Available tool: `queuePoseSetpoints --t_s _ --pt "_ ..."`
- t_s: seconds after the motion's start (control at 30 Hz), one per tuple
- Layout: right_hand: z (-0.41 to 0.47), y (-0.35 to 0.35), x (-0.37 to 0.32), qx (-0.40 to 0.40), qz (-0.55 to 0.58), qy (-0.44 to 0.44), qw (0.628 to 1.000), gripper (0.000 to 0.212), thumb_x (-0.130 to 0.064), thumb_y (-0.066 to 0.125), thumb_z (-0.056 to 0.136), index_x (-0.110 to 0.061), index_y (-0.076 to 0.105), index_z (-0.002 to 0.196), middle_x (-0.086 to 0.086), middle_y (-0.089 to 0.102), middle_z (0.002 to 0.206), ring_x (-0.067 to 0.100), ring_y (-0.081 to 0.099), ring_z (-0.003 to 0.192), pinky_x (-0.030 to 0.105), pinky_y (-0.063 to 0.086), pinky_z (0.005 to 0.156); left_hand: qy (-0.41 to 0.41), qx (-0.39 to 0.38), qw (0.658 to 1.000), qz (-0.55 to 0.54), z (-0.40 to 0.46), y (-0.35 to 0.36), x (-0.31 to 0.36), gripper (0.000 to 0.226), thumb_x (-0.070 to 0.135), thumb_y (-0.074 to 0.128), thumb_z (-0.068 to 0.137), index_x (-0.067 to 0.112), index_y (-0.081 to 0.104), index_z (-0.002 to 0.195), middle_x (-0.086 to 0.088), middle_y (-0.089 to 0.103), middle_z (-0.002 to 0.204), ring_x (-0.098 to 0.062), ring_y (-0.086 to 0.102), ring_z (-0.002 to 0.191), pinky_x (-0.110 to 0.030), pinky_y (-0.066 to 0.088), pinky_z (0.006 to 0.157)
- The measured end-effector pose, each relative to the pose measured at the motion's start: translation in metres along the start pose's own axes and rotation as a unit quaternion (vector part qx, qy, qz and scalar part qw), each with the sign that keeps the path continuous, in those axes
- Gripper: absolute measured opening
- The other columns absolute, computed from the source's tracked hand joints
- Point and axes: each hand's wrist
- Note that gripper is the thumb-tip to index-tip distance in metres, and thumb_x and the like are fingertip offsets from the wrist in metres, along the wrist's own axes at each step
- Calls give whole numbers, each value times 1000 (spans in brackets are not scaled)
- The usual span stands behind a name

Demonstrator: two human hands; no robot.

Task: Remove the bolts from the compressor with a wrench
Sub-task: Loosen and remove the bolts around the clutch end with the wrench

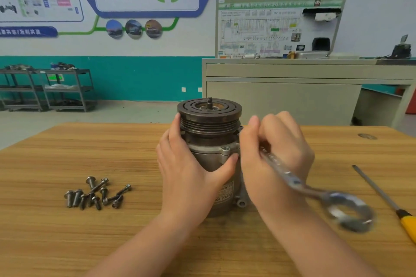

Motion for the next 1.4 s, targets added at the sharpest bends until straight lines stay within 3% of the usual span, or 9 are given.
queuePoseSetpoints --t_s 0.17,0.33,0.4,0.47,0.67,0.9,1.13,1.27,1.4 --pt "8 -5 30 19 215 289 933 37 -14 52 93 -11 45 56 5 52 47 16 50 41 24 40 44 4 0 1000 3 0 -1 2 112 57 73 61 17 18 151 0 35 138 -15 29 129 -40 31 112" --pt "22 2 53 33 446 614 650 25 -12 58 95 -11 49 72 1 53 52 8 48 37 16 34 34 5 -1 1000 -5 0 -1 3 112 55 74 61 15 20 151 -1 36 137 -18 31 130 -44 32 112" --pt "20 5 55 74 479 643 593 24 -13 59 95 -10 48 74 0 52 50 6 47 37 14 34 33 5 -1 1000 -5 1 -1 3 113 54 74 61 14 21 151 0 36 137 -18 31 130 -45 31 112" --pt "17 5 52 106 476 620 615 25 -13 59 95 -11 47 73 -1 52 48 6 48 37 14 35 34 5 -2 1000 -2 1 -1 3 113 55 74 60 14 21 151 0 36 137 -17 31 130 -45 31 112" --pt "20 -8 33 72 291 367 881 44 -25 61 95 -22 45 54 1 57 47 16 56 38 22 39 39 4 -12 1000 -6 1 -2 3 112 58 73 61 21 18 151 4 33 138 -13 29 130 -41 31 112" --pt "7 -8 13 1 55 102 993 50 -31 61 93 -3 49 53 10 52 51 20 52 54 24 42 57 6 -1 1000 0 1 -1 3 112 56 74 61 16 21 151 -1 36 138 -17 30 129 -45 30 112" --pt "1 2 -2 32 12 -5 999 40 -5 56 91 -12 39 56 -4 32 63 11 32 53 14 31 50 2 -4 1000 4 0 0 1 115 53 83 63 22 16 151 2 34 139 -15 29 131 -45 32 111" --pt "7 -3 20 23 131 162 978 39 -9 53 90 -8 37 55 5 44 49 20 45 47 29 39 47 0 -7 1000 -2 1 -1 2 113 57 74 61 19 17 151 0 35 138 -16 29 130 -44 31 112" --pt "22 -3 44 31 408 496 766 36 -3 54 94 -14 40 63 -1 51 48 10 48 37 18 33 36 -3 -11 1000 -5 1 -2 4 113 56 74 60 18 18 152 0 34 138 -17 29 131 -46 32 112"
Point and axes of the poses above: each hand's wrist, its own z-axis towards the middle knuckle, its own y-axis out of the palm, x = y × z
